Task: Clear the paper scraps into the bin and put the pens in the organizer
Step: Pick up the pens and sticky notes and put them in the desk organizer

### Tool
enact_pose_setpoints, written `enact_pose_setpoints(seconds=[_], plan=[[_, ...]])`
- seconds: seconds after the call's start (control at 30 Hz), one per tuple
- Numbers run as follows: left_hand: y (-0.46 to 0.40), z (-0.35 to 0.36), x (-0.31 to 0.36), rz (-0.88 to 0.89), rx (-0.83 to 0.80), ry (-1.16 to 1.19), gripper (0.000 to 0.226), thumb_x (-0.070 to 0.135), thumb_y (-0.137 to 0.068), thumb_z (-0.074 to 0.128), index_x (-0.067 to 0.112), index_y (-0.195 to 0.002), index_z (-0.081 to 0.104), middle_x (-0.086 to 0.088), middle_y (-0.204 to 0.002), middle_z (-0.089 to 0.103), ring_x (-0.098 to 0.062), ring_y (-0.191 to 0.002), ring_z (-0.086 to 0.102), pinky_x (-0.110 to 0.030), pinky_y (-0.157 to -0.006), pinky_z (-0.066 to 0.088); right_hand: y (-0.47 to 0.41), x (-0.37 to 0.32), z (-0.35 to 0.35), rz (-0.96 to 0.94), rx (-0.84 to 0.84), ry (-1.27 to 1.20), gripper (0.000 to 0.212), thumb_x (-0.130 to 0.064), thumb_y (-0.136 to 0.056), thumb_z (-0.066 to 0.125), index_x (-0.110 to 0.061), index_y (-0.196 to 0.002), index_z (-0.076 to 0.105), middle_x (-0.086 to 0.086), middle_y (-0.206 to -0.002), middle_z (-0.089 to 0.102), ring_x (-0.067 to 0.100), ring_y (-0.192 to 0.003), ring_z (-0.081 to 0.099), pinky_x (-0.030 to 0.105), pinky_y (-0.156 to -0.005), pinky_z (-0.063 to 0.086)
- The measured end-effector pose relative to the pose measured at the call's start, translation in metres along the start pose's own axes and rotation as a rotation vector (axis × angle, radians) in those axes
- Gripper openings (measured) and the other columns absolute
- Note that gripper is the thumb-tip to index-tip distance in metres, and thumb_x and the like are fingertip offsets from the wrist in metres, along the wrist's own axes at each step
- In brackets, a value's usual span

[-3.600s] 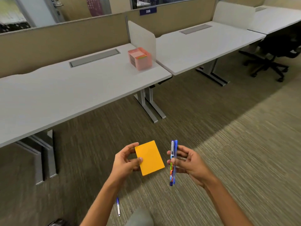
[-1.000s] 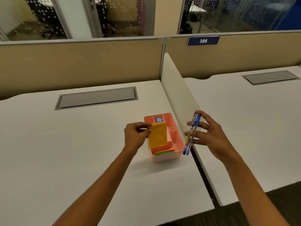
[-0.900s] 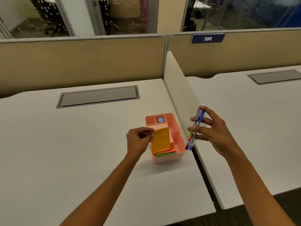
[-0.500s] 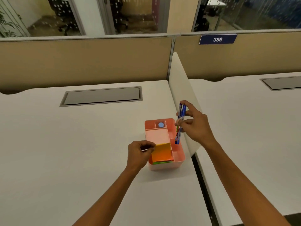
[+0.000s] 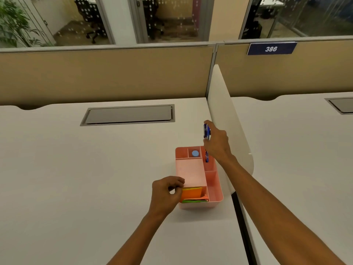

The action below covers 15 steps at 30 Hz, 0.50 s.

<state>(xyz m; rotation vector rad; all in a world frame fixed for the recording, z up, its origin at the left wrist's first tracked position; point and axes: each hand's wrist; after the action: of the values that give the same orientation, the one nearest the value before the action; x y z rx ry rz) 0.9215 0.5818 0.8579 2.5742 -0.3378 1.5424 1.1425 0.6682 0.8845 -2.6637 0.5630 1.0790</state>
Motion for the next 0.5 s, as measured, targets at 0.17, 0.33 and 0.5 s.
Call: enact_pose_setpoints(seconds=[0.17,0.33,0.5], plan=[[-0.007,-0.010,-0.006,0.018,0.102,0.003,0.016,-0.002,-0.081,0.065,0.010,-0.080,0.075,-0.001,-0.085,0.075,-0.016,-0.083,0.070,-0.026,-0.076,0.059,-0.008,0.015,0.002,0.040,-0.016,-0.033,0.061,-0.002,-0.085,0.070,-0.023,-0.137,0.046,0.010,-0.104,0.064,0.018,-0.080,0.059,0.023,-0.068,0.049],[-0.019,-0.018,-0.008,-0.003,0.148,-0.018,0.014,0.000,-0.080,0.067,0.012,-0.077,0.074,0.000,-0.076,0.073,-0.017,-0.073,0.069,-0.028,-0.070,0.060,-0.014,0.022,0.000,0.046,0.009,-0.044,0.028,-0.006,-0.085,0.072,-0.014,-0.111,0.063,0.011,-0.098,0.068,0.017,-0.075,0.062,0.007,-0.058,0.042],[-0.026,-0.021,-0.006,-0.042,0.136,0.015,0.015,-0.002,-0.080,0.064,0.008,-0.076,0.073,-0.004,-0.075,0.073,-0.020,-0.072,0.069,-0.033,-0.070,0.061,-0.016,0.024,-0.005,0.020,-0.022,0.005,0.021,-0.007,-0.086,0.071,-0.006,-0.106,0.069,0.013,-0.099,0.072,0.020,-0.084,0.065,0.027,-0.082,0.054]])
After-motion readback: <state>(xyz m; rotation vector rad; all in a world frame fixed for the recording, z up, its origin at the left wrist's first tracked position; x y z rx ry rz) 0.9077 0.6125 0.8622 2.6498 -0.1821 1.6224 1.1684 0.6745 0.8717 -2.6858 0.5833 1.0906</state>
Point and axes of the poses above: each hand's wrist, its own y-axis away from the middle knuckle, its own z-axis out of the palm, x = y × z
